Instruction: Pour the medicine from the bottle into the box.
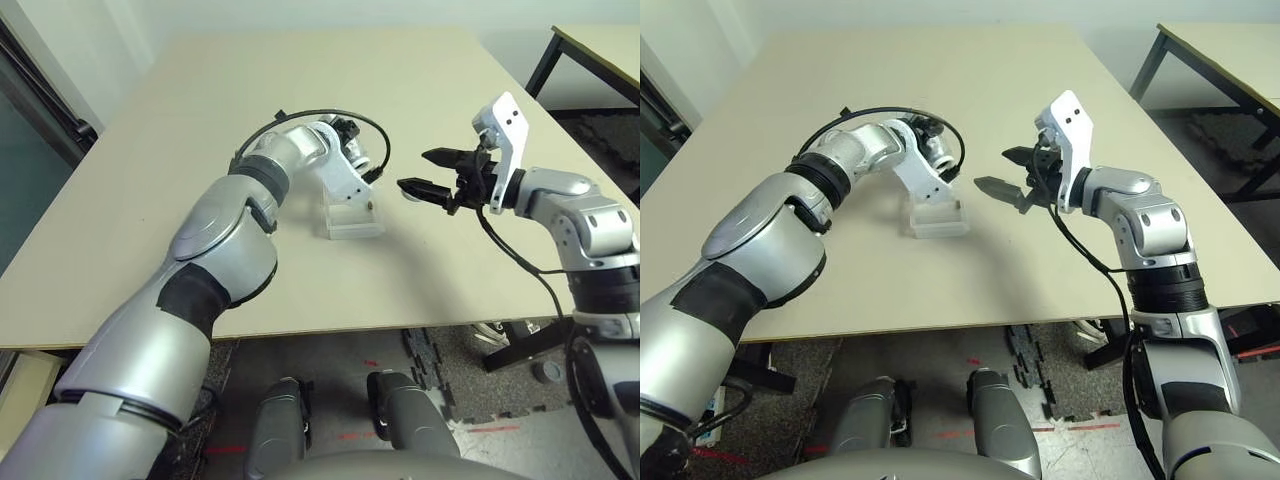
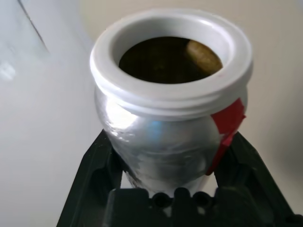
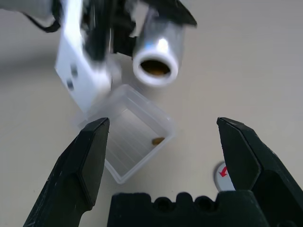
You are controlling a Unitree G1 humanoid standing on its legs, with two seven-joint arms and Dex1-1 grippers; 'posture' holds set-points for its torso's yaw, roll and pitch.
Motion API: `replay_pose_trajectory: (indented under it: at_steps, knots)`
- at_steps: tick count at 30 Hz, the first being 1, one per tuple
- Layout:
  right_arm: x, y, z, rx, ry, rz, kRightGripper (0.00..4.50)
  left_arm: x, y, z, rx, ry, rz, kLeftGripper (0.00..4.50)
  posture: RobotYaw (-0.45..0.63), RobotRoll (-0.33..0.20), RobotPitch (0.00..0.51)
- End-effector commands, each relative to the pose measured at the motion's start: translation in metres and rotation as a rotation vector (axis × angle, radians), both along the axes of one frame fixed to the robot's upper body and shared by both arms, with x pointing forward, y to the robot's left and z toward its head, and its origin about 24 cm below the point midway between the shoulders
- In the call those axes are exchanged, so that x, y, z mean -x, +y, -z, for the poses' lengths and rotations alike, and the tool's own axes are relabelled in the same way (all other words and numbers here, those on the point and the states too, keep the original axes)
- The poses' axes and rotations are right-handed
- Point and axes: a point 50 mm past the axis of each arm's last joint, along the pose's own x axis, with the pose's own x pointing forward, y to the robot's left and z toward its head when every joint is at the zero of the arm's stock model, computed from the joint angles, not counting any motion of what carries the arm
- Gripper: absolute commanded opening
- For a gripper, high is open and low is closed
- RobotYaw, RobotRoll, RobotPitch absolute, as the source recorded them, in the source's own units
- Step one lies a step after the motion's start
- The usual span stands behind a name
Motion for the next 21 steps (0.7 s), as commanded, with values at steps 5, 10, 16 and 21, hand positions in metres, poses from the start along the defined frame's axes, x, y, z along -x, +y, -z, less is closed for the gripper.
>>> replay_pose_trajectory:
  at_steps: [5,10,16,21]
  knots:
    - [-0.005,0.000,0.000,-0.022,0.000,0.013,4.50,-0.008,0.043,-0.004,0.799,0.246,-0.282,2.82,-0.12,0.000,0.059]
    - [-0.007,0.001,0.000,-0.031,0.011,-0.012,4.50,-0.010,0.084,0.009,1.318,0.300,-0.478,2.82,-0.07,0.000,0.059]
    - [-0.012,0.002,-0.001,-0.028,0.023,-0.037,4.50,-0.006,0.114,0.027,1.637,0.233,-0.632,2.82,-0.02,0.000,0.060]
    - [-0.013,0.006,-0.002,-0.027,0.037,-0.061,4.50,0.001,0.124,0.055,1.658,0.244,-0.720,2.82,0.00,0.000,0.065]
